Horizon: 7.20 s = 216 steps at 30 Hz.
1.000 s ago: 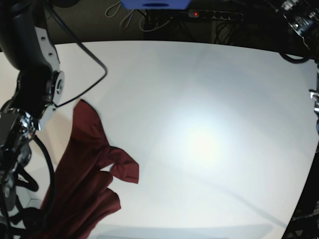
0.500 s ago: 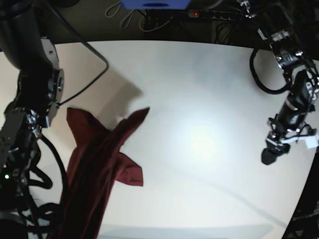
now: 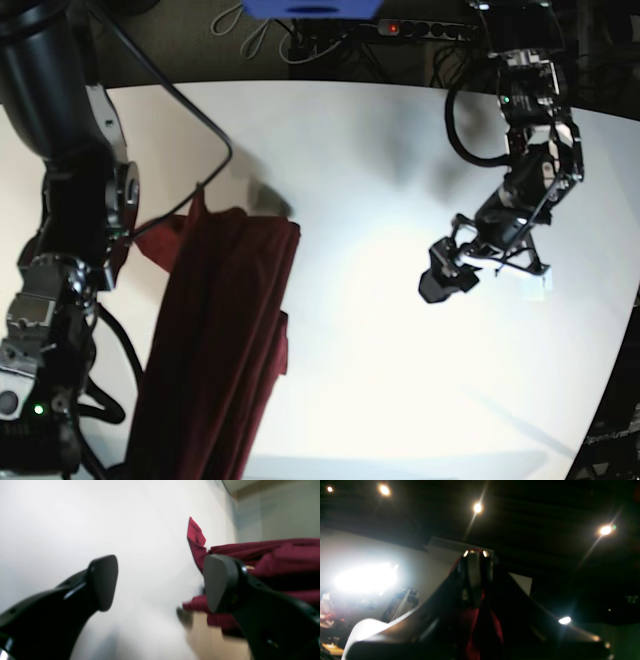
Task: Layout the t-shirt on the table in an organized manner, then fold the t-shirt properly
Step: 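Hold the shirt up with the right gripper and bring the left gripper over, then grasp the hanging red shirt with the left gripper beside the right gripper, then lift the shirt high with both grippers and spread it apart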
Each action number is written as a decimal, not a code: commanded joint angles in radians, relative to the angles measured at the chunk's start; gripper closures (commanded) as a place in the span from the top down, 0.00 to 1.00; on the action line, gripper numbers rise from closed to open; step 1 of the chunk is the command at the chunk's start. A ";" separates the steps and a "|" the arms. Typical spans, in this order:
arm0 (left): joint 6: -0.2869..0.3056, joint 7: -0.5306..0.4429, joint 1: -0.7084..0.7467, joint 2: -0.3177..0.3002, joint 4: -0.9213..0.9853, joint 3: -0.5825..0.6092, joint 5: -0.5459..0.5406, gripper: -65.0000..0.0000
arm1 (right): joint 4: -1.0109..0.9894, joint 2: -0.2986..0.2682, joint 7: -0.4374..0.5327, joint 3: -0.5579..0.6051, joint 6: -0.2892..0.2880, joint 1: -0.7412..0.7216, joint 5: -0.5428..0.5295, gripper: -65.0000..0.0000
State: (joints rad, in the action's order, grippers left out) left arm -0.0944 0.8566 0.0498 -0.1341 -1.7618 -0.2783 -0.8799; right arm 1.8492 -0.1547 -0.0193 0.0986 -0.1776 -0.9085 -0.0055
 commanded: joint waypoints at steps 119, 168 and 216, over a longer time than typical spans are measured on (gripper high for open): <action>-0.005 -0.379 -0.350 0.207 0.372 0.742 0.703 0.73 | -0.148 0.198 0.025 0.241 0.008 -0.163 0.437 0.00; 0.008 -0.512 -0.166 -0.249 -0.048 -0.009 0.695 0.00 | 0.097 -0.029 0.031 0.065 0.008 0.191 0.437 0.00; 0.006 -0.520 -0.522 -0.401 -0.266 -0.310 0.697 0.00 | 0.183 0.163 0.579 -0.406 0.013 0.137 0.305 0.00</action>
State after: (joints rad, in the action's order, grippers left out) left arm -0.0338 0.3317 -0.4500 -0.5182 -2.0247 -0.5716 -0.2024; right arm 2.0247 0.0135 0.5838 -0.3019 -0.2249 -0.7376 0.3321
